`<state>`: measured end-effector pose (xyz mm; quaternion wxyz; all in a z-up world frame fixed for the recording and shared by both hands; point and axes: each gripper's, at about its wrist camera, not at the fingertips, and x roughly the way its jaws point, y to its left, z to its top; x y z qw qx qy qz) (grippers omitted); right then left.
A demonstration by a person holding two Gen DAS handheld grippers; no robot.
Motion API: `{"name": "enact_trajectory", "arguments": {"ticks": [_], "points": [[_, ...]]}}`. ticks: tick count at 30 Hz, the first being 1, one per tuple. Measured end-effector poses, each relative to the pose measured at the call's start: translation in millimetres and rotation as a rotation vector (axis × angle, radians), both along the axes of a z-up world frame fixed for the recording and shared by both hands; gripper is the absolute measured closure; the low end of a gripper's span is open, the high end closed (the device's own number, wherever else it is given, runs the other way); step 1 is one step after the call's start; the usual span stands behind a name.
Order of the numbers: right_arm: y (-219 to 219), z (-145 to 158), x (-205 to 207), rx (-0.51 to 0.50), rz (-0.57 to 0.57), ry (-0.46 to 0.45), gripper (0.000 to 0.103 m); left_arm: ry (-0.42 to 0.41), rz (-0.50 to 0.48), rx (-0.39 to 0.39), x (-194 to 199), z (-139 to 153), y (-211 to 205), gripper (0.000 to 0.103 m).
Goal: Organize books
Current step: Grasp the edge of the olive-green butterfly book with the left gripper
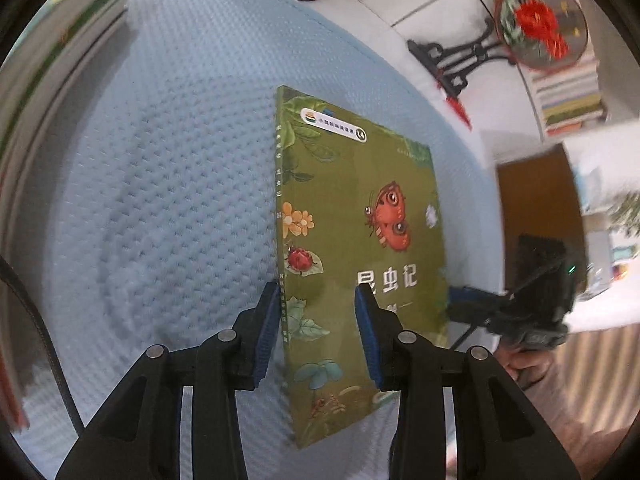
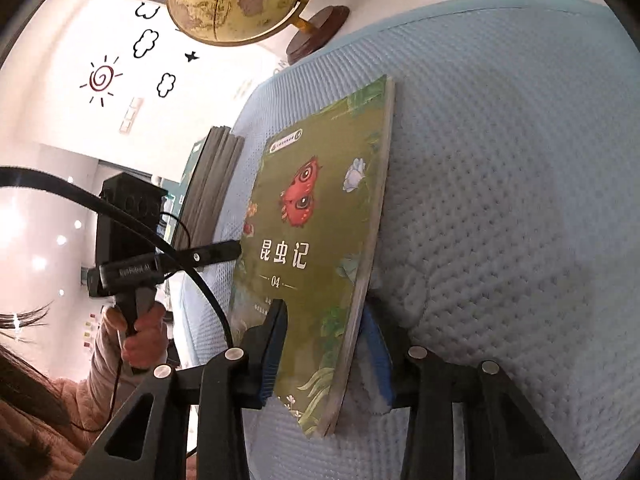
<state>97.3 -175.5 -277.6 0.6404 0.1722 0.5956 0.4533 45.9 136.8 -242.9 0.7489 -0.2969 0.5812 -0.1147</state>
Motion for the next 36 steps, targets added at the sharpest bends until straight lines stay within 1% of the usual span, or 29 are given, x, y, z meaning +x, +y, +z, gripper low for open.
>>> {"name": "enact_trajectory", "arguments": {"ticks": [2,5,6,7,8,9,10,11,12,13,15,17,18,22,25,26,29,32,34,36], "points": [[2,-1,3,0.010,-0.003,0.004,0.065,0.000,0.001,-0.040,3,-4,2,0.069],[0,0,6,0.025,-0.014,0.014,0.065,0.008,0.003,-0.056,9,-6,-1,0.069],[-1,0,7,0.027,-0.014,0.013,0.066,0.022,0.004,-0.045,11,-6,-2,0.073],[-2,0,8,0.028,-0.016,0.013,0.066,0.042,0.008,-0.024,15,-7,-4,0.081],[-1,0,9,0.020,-0.021,0.010,0.070,0.063,0.013,0.005,16,-8,-4,0.082],[-4,-1,9,0.002,-0.028,0.003,0.083,0.075,0.021,0.004,16,-9,-3,0.082],[-5,-3,10,-0.025,-0.044,-0.001,0.092,0.085,0.029,0.002,16,-10,-2,0.082],[-9,-5,11,-0.013,-0.058,0.018,0.093,0.093,0.035,0.005,16,-10,-1,0.082],[-13,-8,11,0.006,-0.071,0.039,0.093,0.094,0.030,0.021,16,-10,-3,0.082],[-15,-9,10,0.015,-0.078,0.040,0.094,0.092,0.020,0.047,16,-8,-5,0.082],[-18,-8,6,0.019,-0.085,0.026,0.093,0.081,-0.004,0.116,16,-4,-13,0.081],[-21,-6,5,0.018,-0.081,0.016,0.093,0.069,-0.023,0.162,17,-2,-17,0.081],[-22,-6,5,0.021,-0.081,0.015,0.093,0.066,-0.024,0.172,17,-1,-18,0.080],[-23,-9,5,0.059,-0.084,0.031,0.091,0.067,-0.013,0.171,17,-2,-16,0.080],[-15,-14,10,0.096,-0.086,0.054,0.090,0.064,-0.017,0.170,18,-2,-16,0.080],[-12,-14,12,0.093,-0.086,0.058,0.091,0.065,-0.010,0.163,17,-2,-17,0.080],[-6,-8,12,0.064,-0.089,0.029,0.091,0.067,-0.003,0.160,17,-2,-16,0.080],[-3,2,7,0.057,-0.092,-0.004,0.093,0.082,0.005,0.184,18,0,-19,0.080],[0,10,2,0.069,-0.079,-0.021,0.095,0.079,0.002,0.206,17,2,-23,0.078],[3,18,-3,0.060,-0.058,-0.041,0.095,0.070,0.002,0.219,15,3,-24,0.078]]}}
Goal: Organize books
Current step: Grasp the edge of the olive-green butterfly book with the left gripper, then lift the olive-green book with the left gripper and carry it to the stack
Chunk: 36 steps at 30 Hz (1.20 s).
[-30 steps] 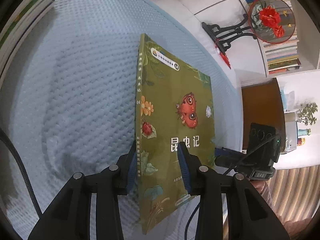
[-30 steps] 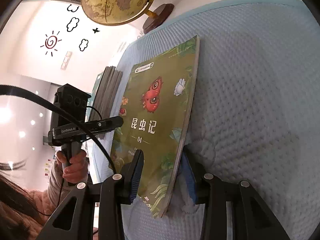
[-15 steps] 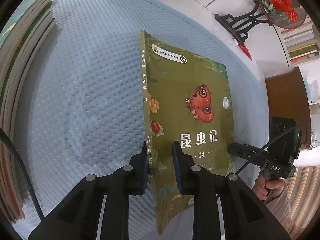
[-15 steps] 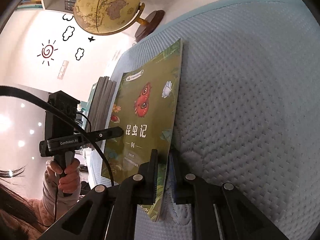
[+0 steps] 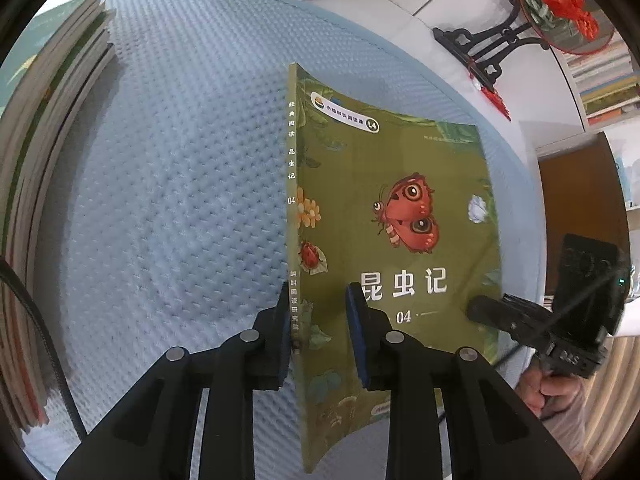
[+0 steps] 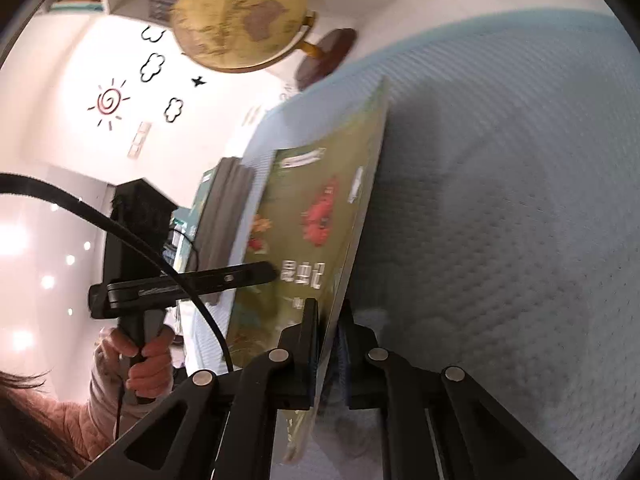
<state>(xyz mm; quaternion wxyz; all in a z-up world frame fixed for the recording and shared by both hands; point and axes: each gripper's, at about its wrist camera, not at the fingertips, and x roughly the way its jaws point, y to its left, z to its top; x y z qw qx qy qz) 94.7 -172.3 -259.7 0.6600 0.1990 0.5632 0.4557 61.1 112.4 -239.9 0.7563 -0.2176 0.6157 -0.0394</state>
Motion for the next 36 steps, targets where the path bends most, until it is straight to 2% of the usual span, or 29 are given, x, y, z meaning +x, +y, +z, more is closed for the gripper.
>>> {"name": "enact_trajectory", "arguments": {"ticks": [7,11,14,20,28,36], "points": [[9,5,-14,-0.009,0.021,-0.027,0.094,0.019,-0.009,0.060,-5,4,-8,0.078],[11,12,-18,-0.006,0.013,-0.043,0.094,0.028,-0.002,0.041,-6,5,-6,0.078],[12,19,-21,0.004,0.007,-0.048,0.094,0.011,-0.001,0.039,-9,16,-4,0.078],[19,55,-32,0.007,-0.018,-0.075,0.094,-0.034,-0.045,0.055,-17,63,1,0.078],[42,127,-50,0.000,-0.090,-0.154,0.094,-0.117,-0.114,0.061,-25,134,16,0.078],[80,188,-73,0.016,-0.144,-0.222,0.093,-0.210,-0.153,0.074,-41,205,54,0.078]]}}
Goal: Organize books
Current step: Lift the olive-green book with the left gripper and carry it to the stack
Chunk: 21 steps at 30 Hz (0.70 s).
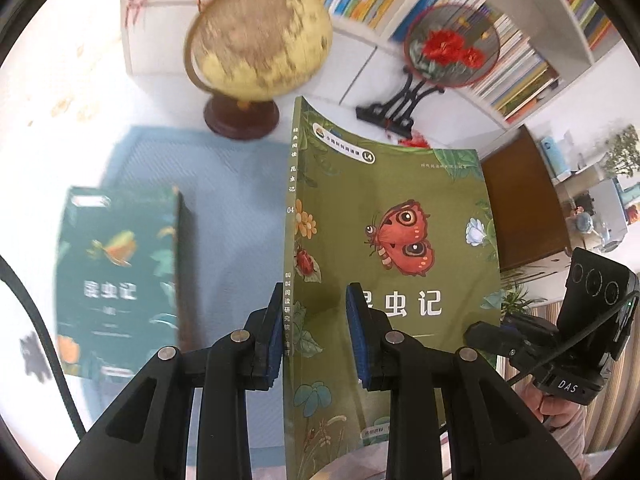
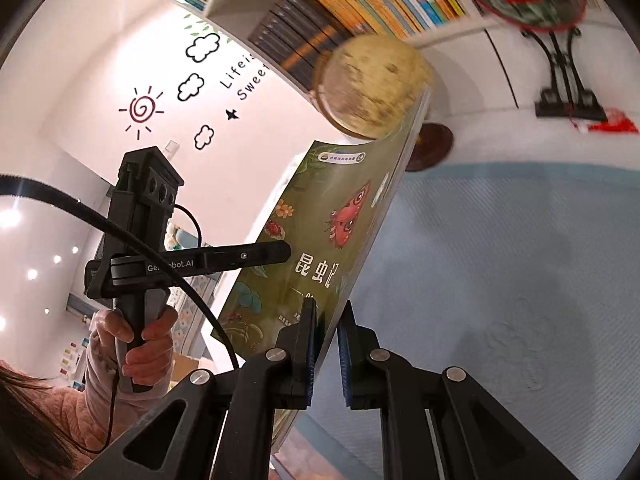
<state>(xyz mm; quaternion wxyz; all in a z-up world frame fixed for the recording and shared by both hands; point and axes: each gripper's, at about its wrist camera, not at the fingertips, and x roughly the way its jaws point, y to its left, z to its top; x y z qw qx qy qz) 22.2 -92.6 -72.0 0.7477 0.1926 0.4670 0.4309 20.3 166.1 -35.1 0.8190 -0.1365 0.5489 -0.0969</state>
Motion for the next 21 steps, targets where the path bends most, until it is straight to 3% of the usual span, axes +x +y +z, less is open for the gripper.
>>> {"name": "enact_trajectory", "arguments": {"ticks": [9,21], "points": [[55,31,-21,-0.001,0.009,-0.039,0.093,-0.047,0.024,-0.016,-16,28,58,0.078],[156,27,-6,-0.022,0.106,-0.018,0.093,-0.044,0.140,-0.023,-39,24,152,0.078]]}}
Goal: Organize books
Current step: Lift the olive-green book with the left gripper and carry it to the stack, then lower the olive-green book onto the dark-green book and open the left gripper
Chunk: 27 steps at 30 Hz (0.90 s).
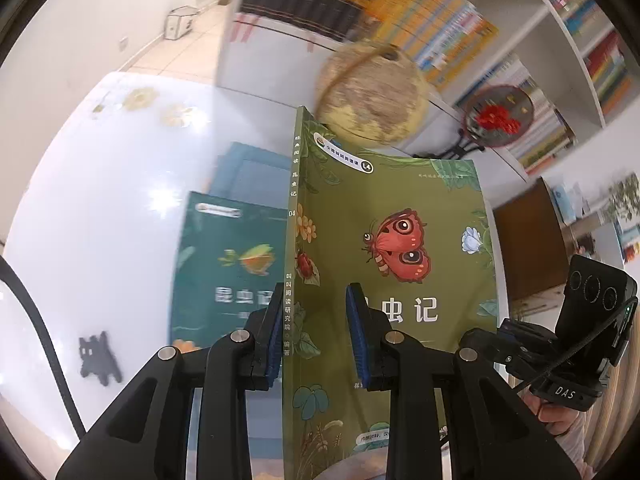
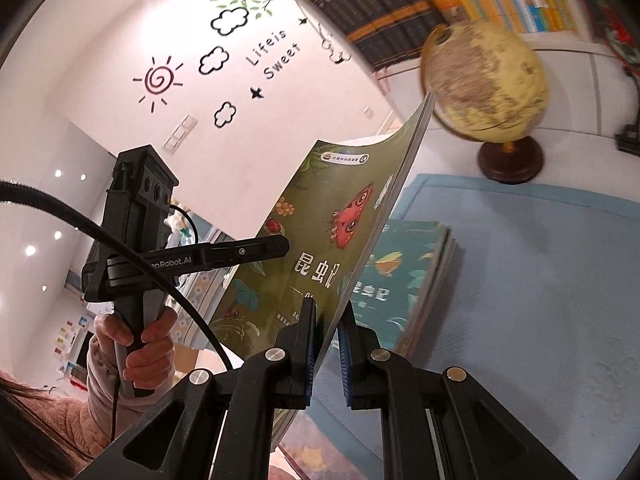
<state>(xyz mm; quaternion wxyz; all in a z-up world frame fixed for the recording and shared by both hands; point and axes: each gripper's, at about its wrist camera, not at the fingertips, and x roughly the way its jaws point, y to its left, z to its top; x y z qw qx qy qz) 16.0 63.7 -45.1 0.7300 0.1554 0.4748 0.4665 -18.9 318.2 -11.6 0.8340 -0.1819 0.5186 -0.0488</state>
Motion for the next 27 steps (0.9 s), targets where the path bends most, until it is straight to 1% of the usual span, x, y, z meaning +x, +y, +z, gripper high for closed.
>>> {"name": "enact_trajectory", "arguments": {"ticks": [4,6,10,14,18,21,27], "points": [[26,-8,6,-0.014,0.032,0.010,0.093,0.021,0.027,-0.004,0,-12,23,0.078],[35,-16,10,-0.033,0.031,0.017,0.093,0.042,0.034,-0.018,2,-24,33,0.078],[48,-39,16,-0.060,0.014,0.058,0.093,0.080,0.048,-0.040,9,-50,44,0.078],[66,-67,23,-0.110,0.010,0.100,0.093,0.152,0.057,-0.049,17,-84,54,0.078],[75,-92,29,-0.125,-0.008,0.154,0.093,0.203,0.069,-0.045,22,-110,63,0.078],[79,-106,32,-0.135,-0.028,0.181,0.093,0.216,0.071,-0.054,24,-119,66,0.078],[86,-116,33,-0.147,-0.060,0.195,0.093,0.230,0.067,-0.047,31,-130,68,0.078]]}}
